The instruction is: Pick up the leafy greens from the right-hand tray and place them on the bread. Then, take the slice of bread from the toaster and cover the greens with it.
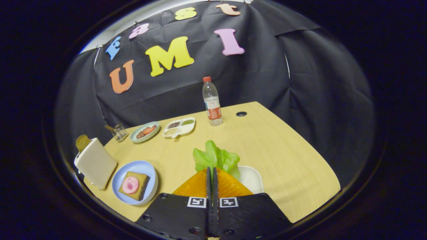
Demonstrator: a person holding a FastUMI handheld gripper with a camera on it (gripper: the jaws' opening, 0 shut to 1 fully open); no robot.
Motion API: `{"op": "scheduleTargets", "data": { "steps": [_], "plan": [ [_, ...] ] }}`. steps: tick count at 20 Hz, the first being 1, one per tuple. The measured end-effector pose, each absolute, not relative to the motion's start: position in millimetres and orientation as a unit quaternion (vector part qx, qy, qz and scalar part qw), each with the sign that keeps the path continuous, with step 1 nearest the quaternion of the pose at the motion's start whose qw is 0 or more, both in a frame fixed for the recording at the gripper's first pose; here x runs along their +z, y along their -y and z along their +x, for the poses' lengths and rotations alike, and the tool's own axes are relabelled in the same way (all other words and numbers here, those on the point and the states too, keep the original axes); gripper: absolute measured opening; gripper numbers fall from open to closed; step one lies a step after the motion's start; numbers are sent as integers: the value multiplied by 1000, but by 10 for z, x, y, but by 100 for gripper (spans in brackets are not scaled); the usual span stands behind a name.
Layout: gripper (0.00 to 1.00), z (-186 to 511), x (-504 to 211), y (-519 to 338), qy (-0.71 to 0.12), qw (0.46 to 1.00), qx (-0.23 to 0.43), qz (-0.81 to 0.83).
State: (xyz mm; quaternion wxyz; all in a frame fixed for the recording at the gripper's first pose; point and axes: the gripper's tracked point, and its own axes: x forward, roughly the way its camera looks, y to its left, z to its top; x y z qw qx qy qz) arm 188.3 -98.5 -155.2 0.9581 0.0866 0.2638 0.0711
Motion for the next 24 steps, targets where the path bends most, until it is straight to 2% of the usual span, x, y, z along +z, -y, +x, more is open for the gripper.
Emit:
{"op": "scheduleTargets", "data": {
  "steps": [11,24],
  "plan": [
    [0,1490,-950,37,-227,960,143,80],
    [0,1304,-1338,-798,-273,942,175,-86]
  ]
}}
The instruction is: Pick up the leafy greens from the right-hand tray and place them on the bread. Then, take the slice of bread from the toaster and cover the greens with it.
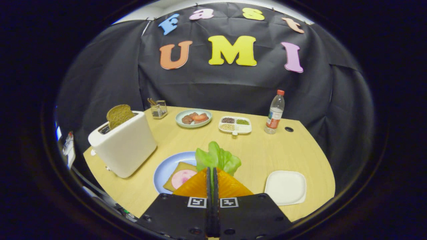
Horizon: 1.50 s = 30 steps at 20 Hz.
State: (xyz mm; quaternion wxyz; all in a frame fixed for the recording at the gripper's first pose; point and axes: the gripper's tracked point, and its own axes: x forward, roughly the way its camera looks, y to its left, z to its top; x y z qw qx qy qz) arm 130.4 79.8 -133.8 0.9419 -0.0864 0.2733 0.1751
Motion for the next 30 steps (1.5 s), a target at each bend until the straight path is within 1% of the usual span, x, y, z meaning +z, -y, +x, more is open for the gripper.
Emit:
{"op": "scheduleTargets", "data": {
  "steps": [4,9,13,14,23,24,27,28,30],
  "plan": [
    [0,1326,-1483,-912,-287,935,174,-114],
    [0,1319,-1614,-1124,-300,927,189,-125],
    [0,1307,-1674,-1334,-307,924,201,-104],
    [8,1301,-1679,-1404,-308,923,209,-95],
    [8,1291,-1762,-1686,-305,923,223,-71],
    [10,1292,-1757,-1693,-302,924,222,-73],
    [28,1240,-1626,-1703,-275,934,219,-65],
    [42,1220,-1550,-1714,-259,940,218,-47],
    [64,1171,-1397,-1687,-226,953,201,-13]
  ]
}}
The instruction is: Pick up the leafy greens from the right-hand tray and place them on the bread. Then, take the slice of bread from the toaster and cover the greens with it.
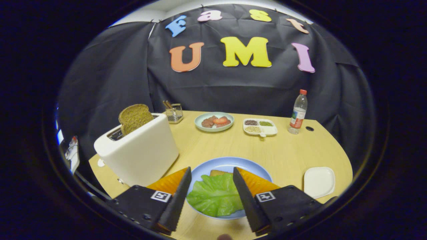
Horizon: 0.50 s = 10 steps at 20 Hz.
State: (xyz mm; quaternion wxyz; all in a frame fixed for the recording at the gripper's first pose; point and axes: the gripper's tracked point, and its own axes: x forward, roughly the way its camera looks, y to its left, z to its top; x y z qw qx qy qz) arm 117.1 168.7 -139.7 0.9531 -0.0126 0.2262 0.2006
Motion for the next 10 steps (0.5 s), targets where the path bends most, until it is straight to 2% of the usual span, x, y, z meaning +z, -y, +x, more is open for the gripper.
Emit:
{"op": "scheduleTargets", "data": {
  "steps": [3,10],
  "plan": [
    [98,1070,-1076,-1640,-160,974,157,-1],
    [96,689,-170,-2288,-53,985,164,15]
  ]
}}
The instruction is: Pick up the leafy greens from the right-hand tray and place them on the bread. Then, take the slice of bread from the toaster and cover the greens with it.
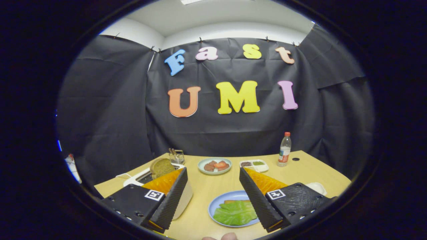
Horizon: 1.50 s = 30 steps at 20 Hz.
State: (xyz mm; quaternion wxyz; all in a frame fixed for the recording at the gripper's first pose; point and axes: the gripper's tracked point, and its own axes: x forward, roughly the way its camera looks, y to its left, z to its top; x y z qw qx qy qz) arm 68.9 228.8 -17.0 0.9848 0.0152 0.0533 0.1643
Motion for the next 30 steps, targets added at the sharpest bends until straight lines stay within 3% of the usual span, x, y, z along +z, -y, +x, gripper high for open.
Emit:
{"op": "scheduleTargets", "data": {
  "steps": [7,15,20,26,28,30],
  "plan": [
    [96,661,-97,-3286,-53,981,186,19],
    [96,1011,-700,-3891,-130,978,158,-33],
    [88,1208,-933,-3929,-171,976,129,-42],
    [39,1317,-1051,-3914,-191,974,117,-43],
    [18,1353,-1064,-3912,-192,973,120,-43],
    [13,1348,-1057,-3916,-188,973,126,-39]
  ]
}}
